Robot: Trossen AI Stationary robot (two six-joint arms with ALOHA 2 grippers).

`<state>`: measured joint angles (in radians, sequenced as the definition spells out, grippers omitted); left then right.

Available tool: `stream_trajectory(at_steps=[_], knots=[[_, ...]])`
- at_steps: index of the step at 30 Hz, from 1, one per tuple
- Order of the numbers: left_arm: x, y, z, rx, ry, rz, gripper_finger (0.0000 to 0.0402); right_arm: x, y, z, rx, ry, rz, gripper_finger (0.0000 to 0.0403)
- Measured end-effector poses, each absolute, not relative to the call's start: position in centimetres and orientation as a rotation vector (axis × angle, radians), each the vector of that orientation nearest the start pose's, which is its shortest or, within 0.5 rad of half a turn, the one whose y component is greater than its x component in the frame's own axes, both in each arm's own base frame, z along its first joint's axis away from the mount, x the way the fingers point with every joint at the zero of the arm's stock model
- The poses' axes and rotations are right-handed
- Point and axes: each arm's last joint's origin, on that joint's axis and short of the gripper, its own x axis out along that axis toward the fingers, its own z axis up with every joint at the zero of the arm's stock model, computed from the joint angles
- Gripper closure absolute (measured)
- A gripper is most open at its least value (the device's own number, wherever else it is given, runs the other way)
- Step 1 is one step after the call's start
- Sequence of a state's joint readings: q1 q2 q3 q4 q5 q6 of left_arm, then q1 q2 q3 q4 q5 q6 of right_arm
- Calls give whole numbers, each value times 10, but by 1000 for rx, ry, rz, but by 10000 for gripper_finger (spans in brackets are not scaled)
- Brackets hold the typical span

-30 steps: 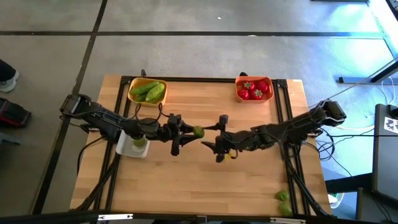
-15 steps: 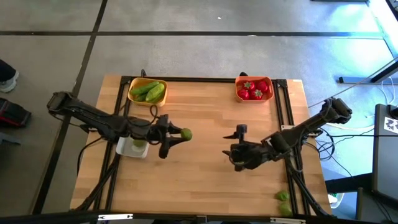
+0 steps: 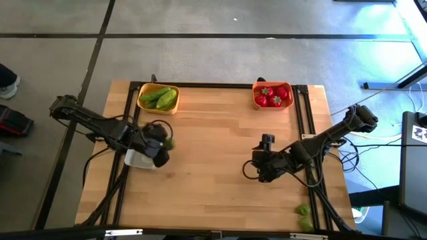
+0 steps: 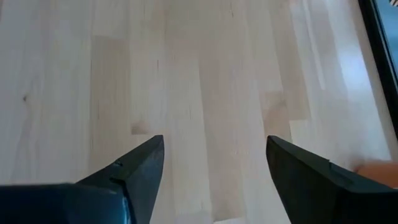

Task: Sort produce into baskets
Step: Put the top green lime into the white bin

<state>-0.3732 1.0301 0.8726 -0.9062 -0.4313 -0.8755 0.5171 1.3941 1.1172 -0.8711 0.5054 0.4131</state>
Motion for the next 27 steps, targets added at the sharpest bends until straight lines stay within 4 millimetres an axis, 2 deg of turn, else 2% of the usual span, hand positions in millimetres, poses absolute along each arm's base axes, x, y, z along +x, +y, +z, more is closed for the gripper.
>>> stream_trajectory(at_steps=[4, 9, 12, 20, 27], knots=[[153, -47, 260, -448, 1005, 674, 233, 237, 118, 269, -179, 965, -193, 133], [136, -41, 256, -511, 1067, 877, 233, 237, 118, 269, -179, 965, -193, 133], [134, -40, 244, -511, 1087, 905, 229, 237, 118, 269, -180, 966, -193, 133], [137, -41, 209, -549, 1061, 884, 186, 236, 118, 269, -186, 969, -193, 133], [136, -39, 200, -542, 1046, 898, 167, 236, 118, 269, -186, 970, -194, 133]])
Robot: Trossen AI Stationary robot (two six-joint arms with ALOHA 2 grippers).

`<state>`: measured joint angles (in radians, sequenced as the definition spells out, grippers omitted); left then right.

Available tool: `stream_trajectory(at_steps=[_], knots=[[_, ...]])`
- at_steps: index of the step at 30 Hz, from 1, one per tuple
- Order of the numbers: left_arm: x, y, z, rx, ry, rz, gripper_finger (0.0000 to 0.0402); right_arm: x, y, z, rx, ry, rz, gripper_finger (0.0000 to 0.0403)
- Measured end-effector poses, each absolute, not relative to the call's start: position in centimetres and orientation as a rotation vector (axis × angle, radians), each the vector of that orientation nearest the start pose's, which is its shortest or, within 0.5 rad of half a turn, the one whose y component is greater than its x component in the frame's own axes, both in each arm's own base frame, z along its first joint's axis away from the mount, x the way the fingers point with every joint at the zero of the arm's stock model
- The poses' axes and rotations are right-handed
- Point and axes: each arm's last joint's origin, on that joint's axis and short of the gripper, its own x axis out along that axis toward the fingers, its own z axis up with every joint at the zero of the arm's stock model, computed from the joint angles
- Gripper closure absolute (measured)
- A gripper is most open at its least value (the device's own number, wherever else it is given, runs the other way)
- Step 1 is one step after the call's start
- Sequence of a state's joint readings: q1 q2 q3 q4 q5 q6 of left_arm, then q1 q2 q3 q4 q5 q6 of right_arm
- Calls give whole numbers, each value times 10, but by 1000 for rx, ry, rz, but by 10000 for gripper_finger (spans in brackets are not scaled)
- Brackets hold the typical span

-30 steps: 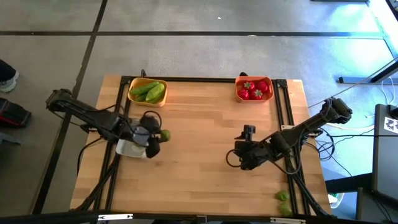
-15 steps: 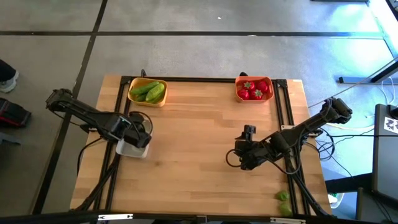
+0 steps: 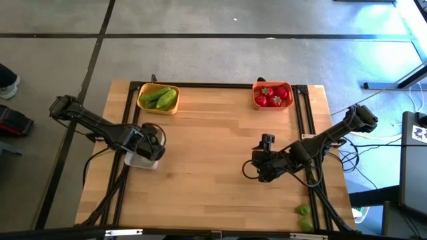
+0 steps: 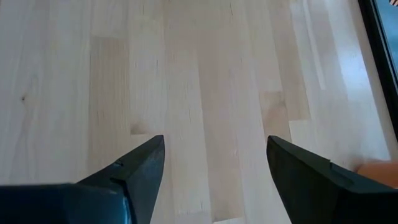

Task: Sort produce into baskets
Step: Put the top green lime into the white bin

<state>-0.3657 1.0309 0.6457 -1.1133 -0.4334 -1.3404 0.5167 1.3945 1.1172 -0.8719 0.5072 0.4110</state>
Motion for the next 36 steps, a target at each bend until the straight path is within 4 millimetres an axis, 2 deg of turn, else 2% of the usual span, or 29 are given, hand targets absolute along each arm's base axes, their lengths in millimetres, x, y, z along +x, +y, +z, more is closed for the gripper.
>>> stream_trajectory(at_steps=[8, 12, 21, 28, 36], knots=[[137, -33, 199, -540, 1053, 919, 113, 236, 118, 269, -186, 969, -193, 133], [139, -32, 201, -529, 1072, 891, 101, 237, 119, 269, -151, 972, -189, 133], [149, -36, 210, -510, 1030, 783, 100, 223, 126, 260, 133, 1274, 4, 133], [152, -36, 211, -499, 1008, 764, 100, 201, 156, 249, 280, 1531, 104, 133], [152, -36, 211, -479, 1005, 759, 100, 176, 192, 237, 165, 1550, 65, 133]])
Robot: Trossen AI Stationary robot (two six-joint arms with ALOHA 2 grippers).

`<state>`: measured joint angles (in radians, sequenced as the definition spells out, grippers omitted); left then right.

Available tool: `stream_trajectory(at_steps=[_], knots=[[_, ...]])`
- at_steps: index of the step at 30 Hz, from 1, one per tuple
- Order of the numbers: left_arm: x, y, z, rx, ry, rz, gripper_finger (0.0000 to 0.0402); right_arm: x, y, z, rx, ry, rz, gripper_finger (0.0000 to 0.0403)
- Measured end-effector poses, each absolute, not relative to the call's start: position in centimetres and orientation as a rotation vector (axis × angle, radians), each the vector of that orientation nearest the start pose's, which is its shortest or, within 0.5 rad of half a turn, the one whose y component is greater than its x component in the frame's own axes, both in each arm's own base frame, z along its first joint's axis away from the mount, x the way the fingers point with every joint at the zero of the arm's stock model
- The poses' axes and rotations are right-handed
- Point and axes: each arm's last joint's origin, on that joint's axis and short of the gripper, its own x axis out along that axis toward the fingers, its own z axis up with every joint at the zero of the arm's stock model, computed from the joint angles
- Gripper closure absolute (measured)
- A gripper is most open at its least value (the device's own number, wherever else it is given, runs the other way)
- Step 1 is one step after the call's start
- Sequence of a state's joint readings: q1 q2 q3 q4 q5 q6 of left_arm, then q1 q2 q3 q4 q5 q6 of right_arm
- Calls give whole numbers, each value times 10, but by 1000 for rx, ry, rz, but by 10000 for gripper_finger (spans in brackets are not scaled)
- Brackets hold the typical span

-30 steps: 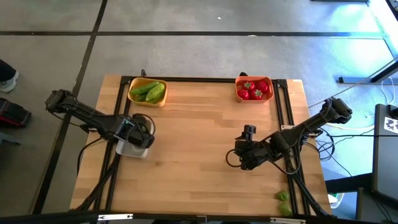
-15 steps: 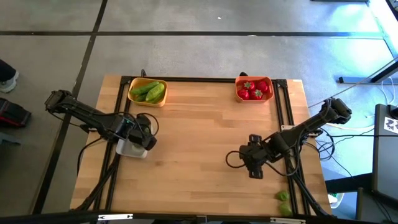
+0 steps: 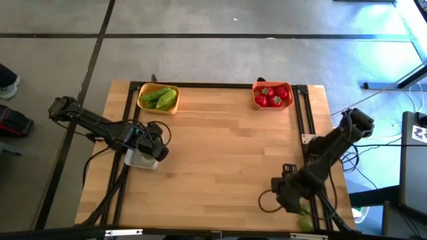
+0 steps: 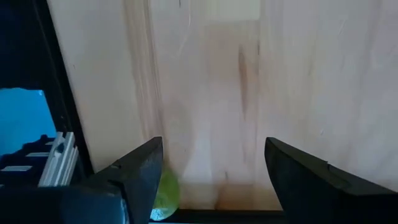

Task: Sort produce into baskets
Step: Put the top green lime into the white bin

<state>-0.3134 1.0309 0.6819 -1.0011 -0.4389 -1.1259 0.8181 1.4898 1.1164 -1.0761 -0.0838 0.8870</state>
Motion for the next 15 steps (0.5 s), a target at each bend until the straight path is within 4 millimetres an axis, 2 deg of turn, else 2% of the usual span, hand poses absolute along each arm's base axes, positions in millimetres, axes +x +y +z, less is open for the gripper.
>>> stream_trajectory(at_steps=[6, 12, 15], knots=[[151, -38, 211, -477, 1006, 753, 100, 160, 214, 224, 131, 1618, 62, 133], [151, -38, 211, -521, 1015, 755, 100, 134, 239, 212, 156, 1787, 86, 133], [151, -38, 211, -520, 1017, 753, 100, 121, 249, 211, 167, 1798, 91, 133]])
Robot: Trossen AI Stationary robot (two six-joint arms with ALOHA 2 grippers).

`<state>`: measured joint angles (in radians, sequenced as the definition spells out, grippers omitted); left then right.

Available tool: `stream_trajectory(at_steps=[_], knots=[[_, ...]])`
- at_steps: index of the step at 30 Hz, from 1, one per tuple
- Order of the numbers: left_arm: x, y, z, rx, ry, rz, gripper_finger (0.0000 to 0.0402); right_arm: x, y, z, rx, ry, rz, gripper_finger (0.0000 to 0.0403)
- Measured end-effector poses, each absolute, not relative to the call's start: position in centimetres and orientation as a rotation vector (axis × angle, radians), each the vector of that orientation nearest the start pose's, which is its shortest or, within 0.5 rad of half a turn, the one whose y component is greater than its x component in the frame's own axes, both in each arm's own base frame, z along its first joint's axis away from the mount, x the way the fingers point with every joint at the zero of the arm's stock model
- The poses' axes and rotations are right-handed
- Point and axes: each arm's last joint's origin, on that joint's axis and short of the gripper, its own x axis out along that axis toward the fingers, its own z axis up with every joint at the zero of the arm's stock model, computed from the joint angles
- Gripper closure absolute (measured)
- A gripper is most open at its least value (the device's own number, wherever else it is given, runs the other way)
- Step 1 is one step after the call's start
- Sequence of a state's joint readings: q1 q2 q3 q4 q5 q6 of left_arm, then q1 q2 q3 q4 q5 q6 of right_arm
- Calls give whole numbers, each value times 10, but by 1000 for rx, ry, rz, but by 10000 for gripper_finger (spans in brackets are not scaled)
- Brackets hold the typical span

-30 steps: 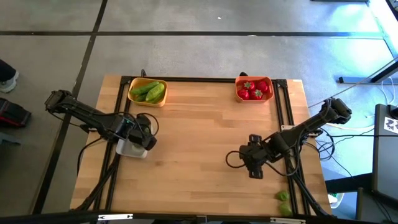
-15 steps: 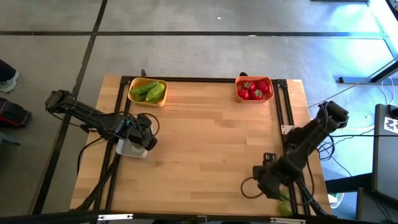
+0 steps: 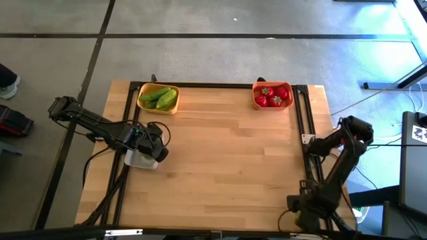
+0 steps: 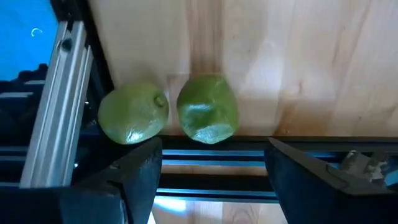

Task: Sort produce into baskets
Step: Put the top green lime into the white bin

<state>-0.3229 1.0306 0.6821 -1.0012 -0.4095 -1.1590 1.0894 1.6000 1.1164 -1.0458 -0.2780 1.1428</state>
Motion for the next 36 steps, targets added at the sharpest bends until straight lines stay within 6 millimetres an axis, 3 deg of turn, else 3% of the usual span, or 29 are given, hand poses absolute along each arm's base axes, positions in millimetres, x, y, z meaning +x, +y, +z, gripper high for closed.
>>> stream_trajectory(at_steps=[7, 18, 25, 36], knots=[[151, -38, 211, -514, 1019, 750, 100, 104, 257, 208, 93, 1754, 76, 133], [151, -38, 211, -508, 1018, 749, 100, 109, 268, 176, 14, 1781, -9, 133], [151, -38, 211, -510, 1015, 750, 100, 110, 269, 168, -37, 1769, -23, 135], [153, -39, 211, -514, 1006, 743, 100, 110, 271, 167, -5, 1820, 6, 242]])
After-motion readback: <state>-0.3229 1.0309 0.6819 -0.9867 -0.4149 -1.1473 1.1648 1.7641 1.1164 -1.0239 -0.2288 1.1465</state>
